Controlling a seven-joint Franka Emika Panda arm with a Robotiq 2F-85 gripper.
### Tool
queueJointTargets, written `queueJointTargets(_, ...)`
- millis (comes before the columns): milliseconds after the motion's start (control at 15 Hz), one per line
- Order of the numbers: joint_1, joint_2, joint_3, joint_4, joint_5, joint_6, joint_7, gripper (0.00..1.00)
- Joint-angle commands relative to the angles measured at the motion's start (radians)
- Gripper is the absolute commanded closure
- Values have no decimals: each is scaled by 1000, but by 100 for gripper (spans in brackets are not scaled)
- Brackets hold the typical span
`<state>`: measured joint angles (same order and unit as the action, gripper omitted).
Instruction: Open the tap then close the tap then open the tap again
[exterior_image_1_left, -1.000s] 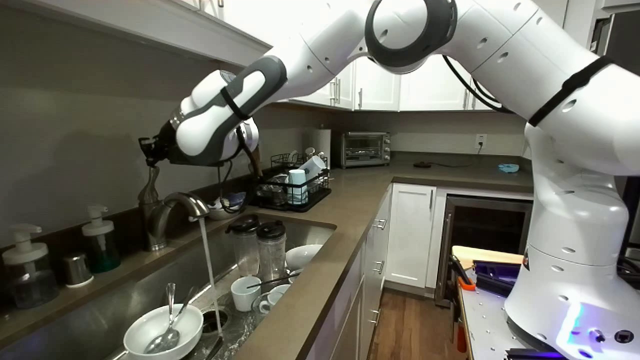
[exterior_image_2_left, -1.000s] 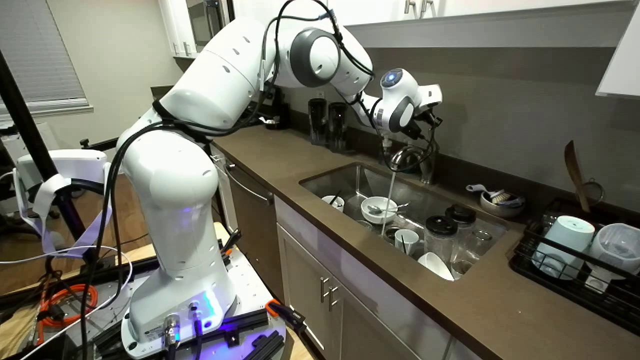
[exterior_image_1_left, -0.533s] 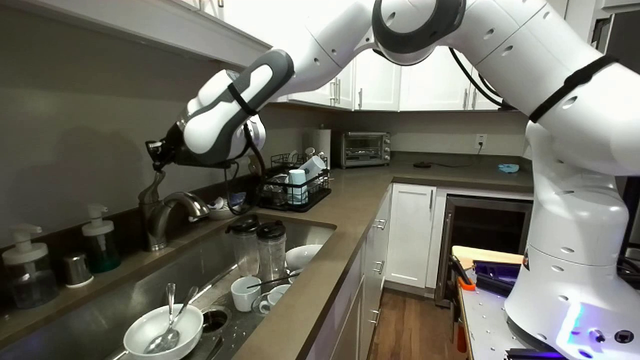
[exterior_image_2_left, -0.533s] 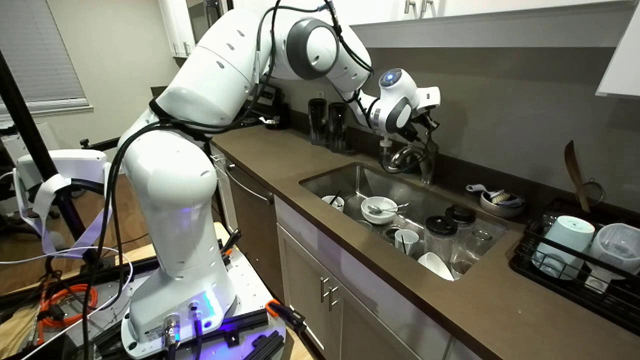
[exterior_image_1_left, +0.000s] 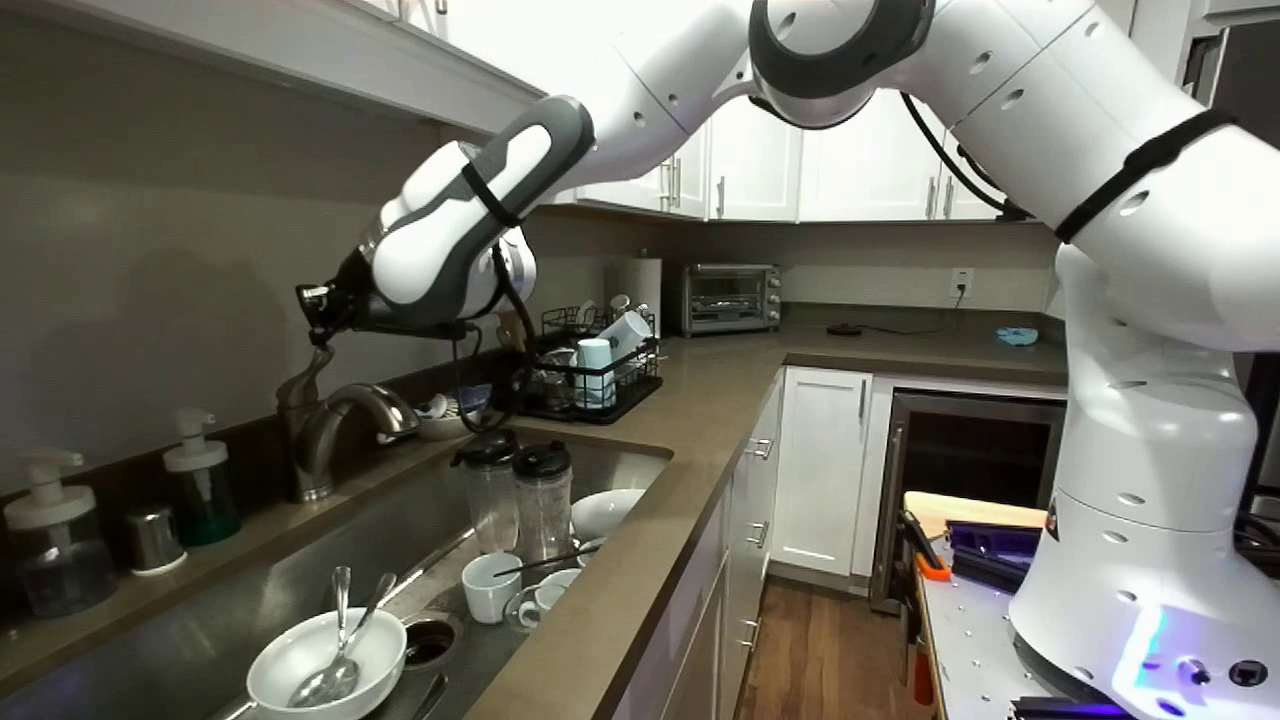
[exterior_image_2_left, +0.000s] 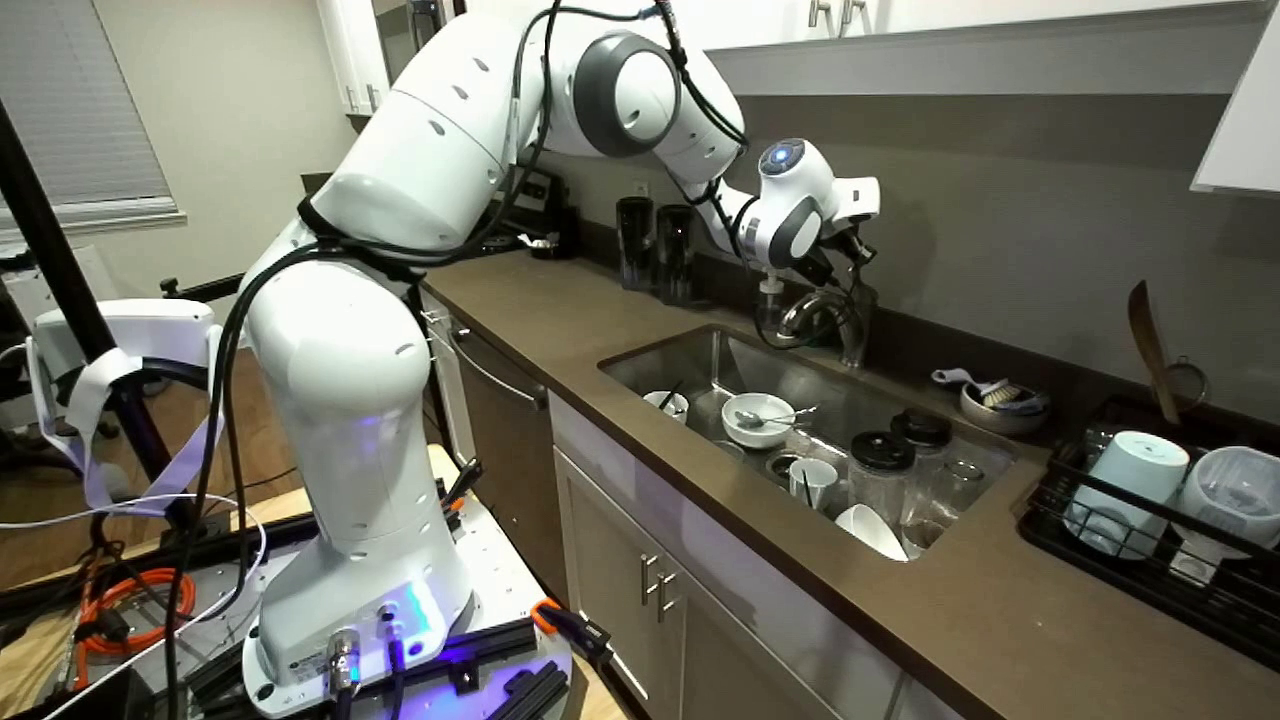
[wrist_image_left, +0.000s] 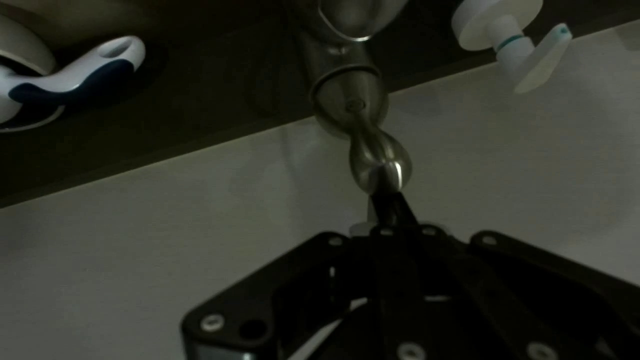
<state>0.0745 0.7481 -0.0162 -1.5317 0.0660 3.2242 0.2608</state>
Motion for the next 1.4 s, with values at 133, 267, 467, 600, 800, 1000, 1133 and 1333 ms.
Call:
queueJointTargets(133, 1, -24, 4, -79, 33, 80, -37, 100)
queueJointTargets(267, 16, -20, -21, -85, 3, 124, 0, 100)
queueJointTargets(467, 73, -18, -104, -92, 21, 151, 3, 100)
queueJointTargets(600, 123, -17, -180, -93, 32, 152, 5, 100)
queueJointTargets(800, 172, -25, -253, -95, 26, 122, 3, 100)
queueJointTargets(1000, 158, -46, -227, -104, 7, 95, 1, 100)
queueJointTargets(1133, 157, -48, -225, -102, 6, 89, 1, 100)
queueJointTargets(1333, 156, -55, -226, -104, 7, 88, 1, 100)
